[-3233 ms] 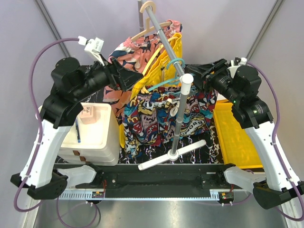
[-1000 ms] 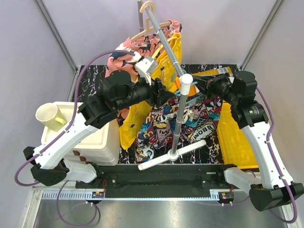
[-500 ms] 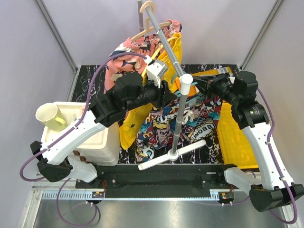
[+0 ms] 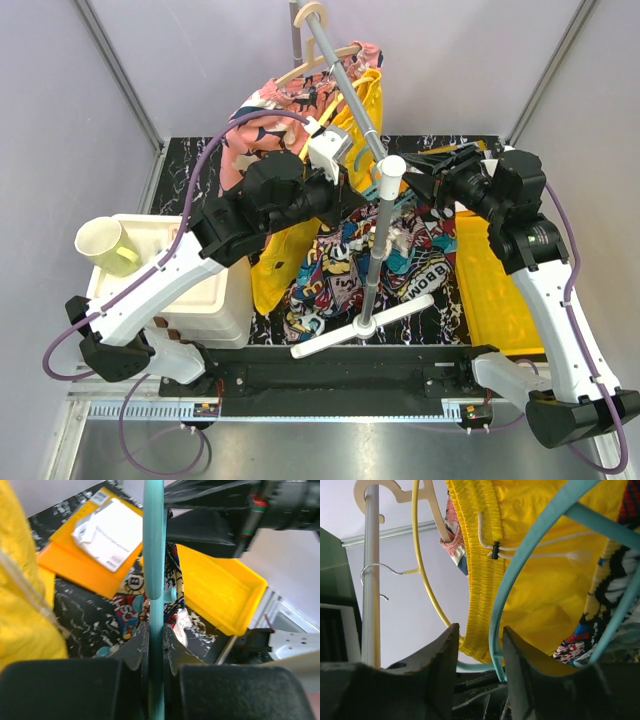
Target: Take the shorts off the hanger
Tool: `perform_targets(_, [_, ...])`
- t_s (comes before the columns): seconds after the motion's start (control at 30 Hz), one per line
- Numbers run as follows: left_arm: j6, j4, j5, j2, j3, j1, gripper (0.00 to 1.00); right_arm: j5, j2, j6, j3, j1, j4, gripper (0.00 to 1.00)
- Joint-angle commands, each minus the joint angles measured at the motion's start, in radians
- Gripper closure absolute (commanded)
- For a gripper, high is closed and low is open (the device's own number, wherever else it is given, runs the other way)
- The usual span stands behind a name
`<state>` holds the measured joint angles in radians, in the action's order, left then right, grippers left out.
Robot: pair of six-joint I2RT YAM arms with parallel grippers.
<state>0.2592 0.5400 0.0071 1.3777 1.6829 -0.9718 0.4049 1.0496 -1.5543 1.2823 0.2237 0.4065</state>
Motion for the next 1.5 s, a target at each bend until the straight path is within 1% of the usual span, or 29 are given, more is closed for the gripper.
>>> perform_targets(0.0, [0.017, -0.038, -0.096, -0.026, 0.041, 0.010, 1.00, -0.005, -0.033, 0.095, -0.004, 0.008, -0.049, 0.45])
perform_targets(0.03, [0.017, -0.037, -0.116, -0.031, 0.041, 0.010, 1.00, -0.005, -0.033, 0.133, -0.011, 0.008, -0.037, 0.36])
perform_targets(0.1, [0.020, -0.038, -0.140, -0.040, 0.034, 0.010, 1.00, -0.018, -0.030, 0.183, -0.005, 0.008, -0.015, 0.27])
perform_targets(0.13, [0.017, -0.038, -0.147, -0.042, 0.035, 0.010, 1.00, -0.024, -0.030, 0.235, 0.008, 0.008, 0.012, 0.20])
perform_targets(0.2, [0.009, -0.037, -0.131, -0.042, 0.035, 0.010, 1.00, -0.046, -0.026, 0.298, 0.025, 0.008, 0.040, 0.14])
perform_targets(0.23, [0.005, -0.037, -0.128, -0.042, 0.037, 0.010, 1.00, -0.057, -0.025, 0.378, 0.052, 0.008, 0.078, 0.10])
perform_targets(0.27, [0.003, -0.035, -0.125, -0.046, 0.035, 0.008, 1.00, -0.086, -0.017, 0.426, 0.072, 0.008, 0.103, 0.09])
perform_targets(0.3, [0.003, -0.035, -0.121, -0.046, 0.034, 0.008, 1.00, -0.107, -0.013, 0.542, 0.096, 0.008, 0.130, 0.08])
perform_targets(0.33, [0.003, -0.037, -0.118, -0.054, 0.035, 0.010, 1.00, -0.133, -0.004, 0.607, 0.154, 0.008, 0.205, 0.08])
perform_targets(0.37, [0.002, -0.037, -0.113, -0.057, 0.034, 0.010, 1.00, -0.188, 0.009, 0.675, 0.181, 0.008, 0.237, 0.06])
perform_targets(0.4, [0.000, -0.037, -0.104, -0.060, 0.034, 0.010, 1.00, -0.213, 0.010, 0.795, 0.198, 0.008, 0.259, 0.06])
perform_targets(0.5, [0.002, -0.038, -0.095, -0.074, 0.032, 0.010, 1.00, -0.337, -0.019, 0.960, 0.203, 0.006, 0.278, 0.03])
perform_targets(0.57, [0.003, -0.037, -0.091, -0.081, 0.032, 0.008, 1.00, -0.402, -0.036, 1.016, 0.193, 0.006, 0.278, 0.05])
perform_targets(0.6, [0.005, -0.037, -0.087, -0.081, 0.032, 0.010, 1.00, -0.402, -0.034, 1.057, 0.187, 0.005, 0.278, 0.09])
perform_targets(0.67, [0.006, -0.037, -0.081, -0.081, 0.035, 0.010, 1.00, -0.400, -0.011, 1.083, 0.184, -0.004, 0.287, 0.11])
perform_targets(0.77, [0.009, -0.037, -0.072, -0.083, 0.038, 0.010, 1.00, -0.333, 0.027, 1.088, 0.170, -0.026, 0.290, 0.11])
perform_targets(0.87, [0.012, -0.037, -0.076, -0.088, 0.038, 0.010, 1.00, -0.253, 0.032, 1.086, 0.129, -0.024, 0.221, 0.11])
perform_targets(1.0, [0.018, -0.037, -0.075, -0.094, 0.037, 0.010, 1.00, -0.207, 0.036, 1.053, 0.078, -0.026, 0.138, 0.12])
perform_targets(1.13, [0.023, -0.037, -0.068, -0.098, 0.038, 0.010, 1.00, -0.161, 0.064, 1.019, 0.051, -0.026, 0.114, 0.19])
perform_targets(1.23, [0.025, -0.035, -0.064, -0.106, 0.032, 0.008, 1.00, -0.146, 0.056, 0.994, 0.011, -0.029, 0.063, 0.20])
perform_targets(1.33, [0.028, -0.038, -0.064, -0.112, 0.028, 0.010, 1.00, -0.120, 0.056, 0.965, -0.018, -0.032, 0.025, 0.26])
perform_targets(1.37, [0.028, -0.037, -0.064, -0.114, 0.028, 0.010, 1.00, -0.117, 0.058, 0.944, -0.026, -0.032, 0.011, 0.30])
perform_targets(1.47, [0.028, -0.038, -0.067, -0.117, 0.024, 0.008, 1.00, -0.097, 0.047, 0.912, -0.060, -0.034, -0.024, 0.33])
